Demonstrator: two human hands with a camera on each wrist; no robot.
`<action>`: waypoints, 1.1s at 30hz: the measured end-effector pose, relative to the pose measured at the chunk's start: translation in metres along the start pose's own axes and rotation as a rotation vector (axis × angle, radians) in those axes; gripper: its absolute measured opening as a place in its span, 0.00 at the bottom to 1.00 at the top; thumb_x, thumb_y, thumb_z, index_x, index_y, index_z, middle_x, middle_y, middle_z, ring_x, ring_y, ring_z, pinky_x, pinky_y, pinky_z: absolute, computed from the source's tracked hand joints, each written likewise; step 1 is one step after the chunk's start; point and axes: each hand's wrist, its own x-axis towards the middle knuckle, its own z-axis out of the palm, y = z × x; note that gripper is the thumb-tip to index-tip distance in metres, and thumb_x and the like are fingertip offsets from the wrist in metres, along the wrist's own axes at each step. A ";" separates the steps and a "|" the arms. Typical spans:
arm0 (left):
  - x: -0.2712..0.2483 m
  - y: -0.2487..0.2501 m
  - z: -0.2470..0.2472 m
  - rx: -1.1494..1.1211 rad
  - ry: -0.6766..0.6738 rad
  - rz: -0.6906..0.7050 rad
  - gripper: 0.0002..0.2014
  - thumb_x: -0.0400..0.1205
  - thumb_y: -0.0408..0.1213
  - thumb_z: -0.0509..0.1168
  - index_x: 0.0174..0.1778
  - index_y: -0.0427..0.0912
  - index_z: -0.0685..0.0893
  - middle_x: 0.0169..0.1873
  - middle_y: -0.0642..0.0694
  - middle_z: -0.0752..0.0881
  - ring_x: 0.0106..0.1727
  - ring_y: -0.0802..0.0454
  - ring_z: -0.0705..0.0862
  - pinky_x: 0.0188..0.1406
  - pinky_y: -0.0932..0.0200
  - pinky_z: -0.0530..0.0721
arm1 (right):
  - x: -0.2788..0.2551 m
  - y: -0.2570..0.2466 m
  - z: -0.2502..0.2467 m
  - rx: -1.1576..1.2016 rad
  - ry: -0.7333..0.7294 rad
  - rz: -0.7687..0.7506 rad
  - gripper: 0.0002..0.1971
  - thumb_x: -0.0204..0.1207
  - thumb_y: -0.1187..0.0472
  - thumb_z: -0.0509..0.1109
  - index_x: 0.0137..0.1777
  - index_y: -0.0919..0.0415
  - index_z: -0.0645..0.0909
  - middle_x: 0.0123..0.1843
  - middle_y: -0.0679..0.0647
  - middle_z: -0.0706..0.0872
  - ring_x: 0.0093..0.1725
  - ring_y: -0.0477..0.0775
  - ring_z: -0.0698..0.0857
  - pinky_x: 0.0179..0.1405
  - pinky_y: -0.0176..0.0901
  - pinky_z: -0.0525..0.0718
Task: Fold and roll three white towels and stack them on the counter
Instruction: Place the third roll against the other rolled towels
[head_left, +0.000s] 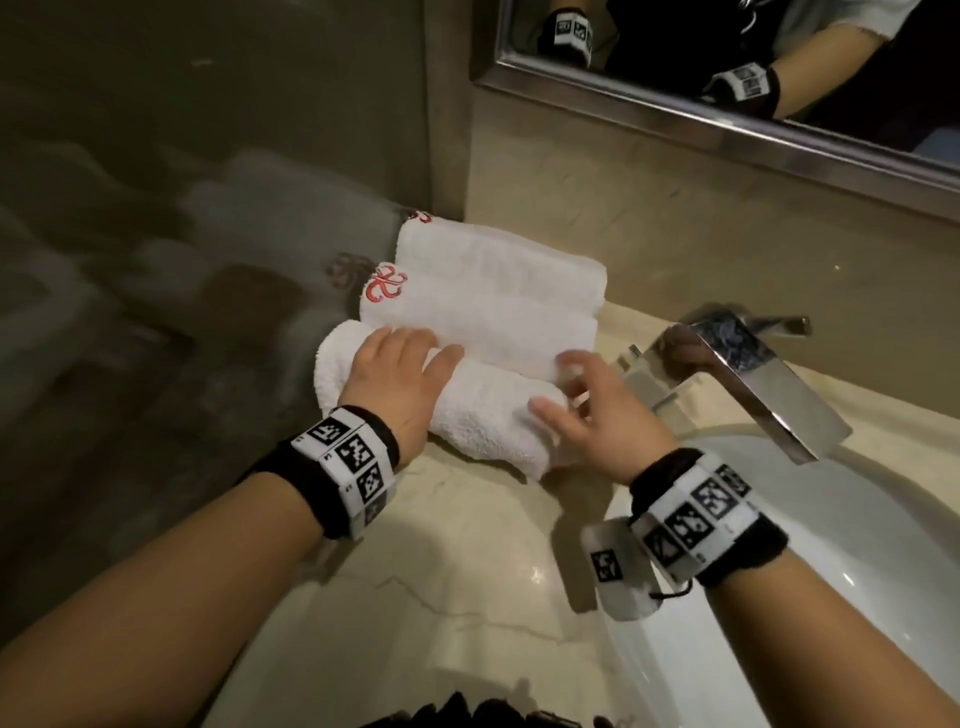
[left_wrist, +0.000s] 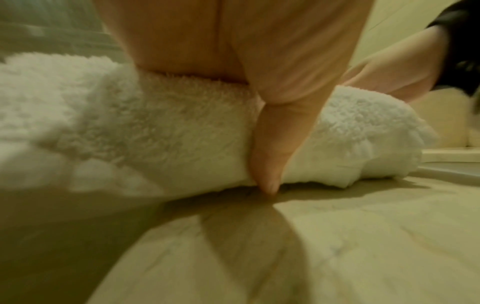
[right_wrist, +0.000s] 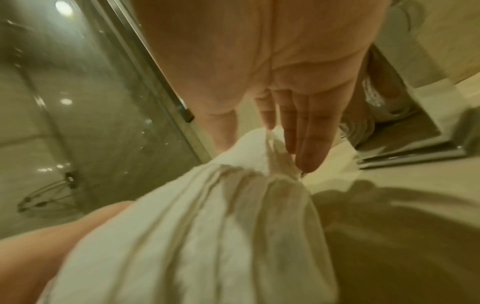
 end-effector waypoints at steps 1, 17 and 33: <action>-0.001 -0.001 0.000 -0.011 0.001 0.004 0.38 0.66 0.32 0.67 0.76 0.44 0.67 0.68 0.38 0.73 0.70 0.37 0.70 0.77 0.45 0.55 | 0.006 0.001 -0.006 0.044 0.075 0.061 0.37 0.66 0.31 0.63 0.70 0.51 0.63 0.60 0.50 0.79 0.51 0.49 0.81 0.48 0.43 0.79; -0.004 -0.002 -0.005 -0.021 0.101 0.054 0.39 0.55 0.26 0.73 0.67 0.37 0.78 0.57 0.33 0.83 0.59 0.33 0.82 0.68 0.37 0.71 | 0.064 -0.007 -0.034 -0.037 0.088 0.314 0.31 0.79 0.42 0.58 0.73 0.65 0.63 0.69 0.62 0.78 0.63 0.63 0.80 0.53 0.45 0.75; -0.010 -0.015 -0.007 0.084 -0.094 -0.122 0.37 0.76 0.34 0.57 0.80 0.44 0.49 0.77 0.39 0.57 0.79 0.41 0.55 0.80 0.48 0.46 | 0.040 -0.031 -0.023 -0.437 0.110 0.124 0.38 0.74 0.36 0.59 0.78 0.55 0.55 0.74 0.61 0.67 0.69 0.62 0.72 0.64 0.55 0.75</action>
